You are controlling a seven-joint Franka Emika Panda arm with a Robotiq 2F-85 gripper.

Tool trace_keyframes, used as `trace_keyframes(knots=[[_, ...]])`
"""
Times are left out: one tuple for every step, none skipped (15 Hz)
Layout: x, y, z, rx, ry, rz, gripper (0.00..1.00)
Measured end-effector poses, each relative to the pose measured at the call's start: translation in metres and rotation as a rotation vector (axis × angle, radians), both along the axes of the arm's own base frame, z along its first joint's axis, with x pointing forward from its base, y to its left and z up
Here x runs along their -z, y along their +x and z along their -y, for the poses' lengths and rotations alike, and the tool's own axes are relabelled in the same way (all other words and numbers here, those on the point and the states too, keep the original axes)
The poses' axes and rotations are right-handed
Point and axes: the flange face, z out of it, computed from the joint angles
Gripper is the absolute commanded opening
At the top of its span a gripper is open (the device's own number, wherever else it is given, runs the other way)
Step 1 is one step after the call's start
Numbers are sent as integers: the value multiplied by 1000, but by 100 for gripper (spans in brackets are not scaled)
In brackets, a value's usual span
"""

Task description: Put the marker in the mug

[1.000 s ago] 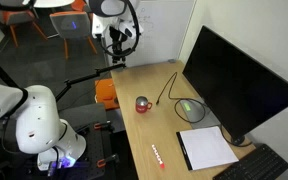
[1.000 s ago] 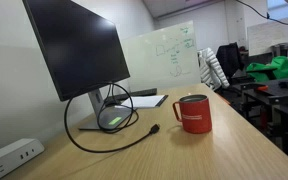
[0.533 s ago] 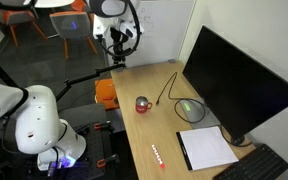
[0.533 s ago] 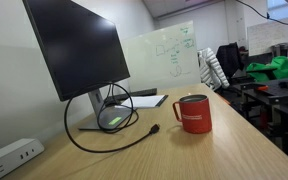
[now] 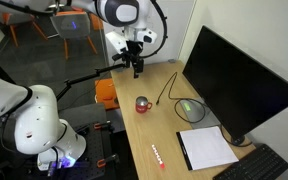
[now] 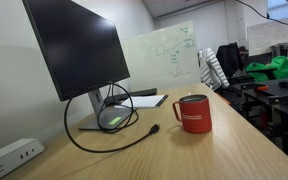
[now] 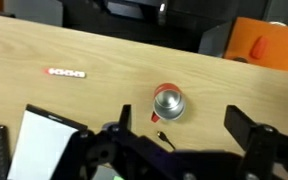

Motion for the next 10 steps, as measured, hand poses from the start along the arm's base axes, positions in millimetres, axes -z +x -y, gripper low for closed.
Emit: trace_keyframes(knots=[[8,8,7,-47,-36,3,100],[17,17,15,-96,-71,1,100],[25,25,23,-143,-107,-5,100],[33,32,32,-191,-143,-13,100],[41,38,40,-237,-178,-24,100],[47,44,47,-285,-213,-35,100],[54,49,53,-331,-246,-49,100],[60,53,60,-377,-277,-67,100],[66,56,66,-422,-301,-88,100],[71,59,72,-457,-313,-110,100]])
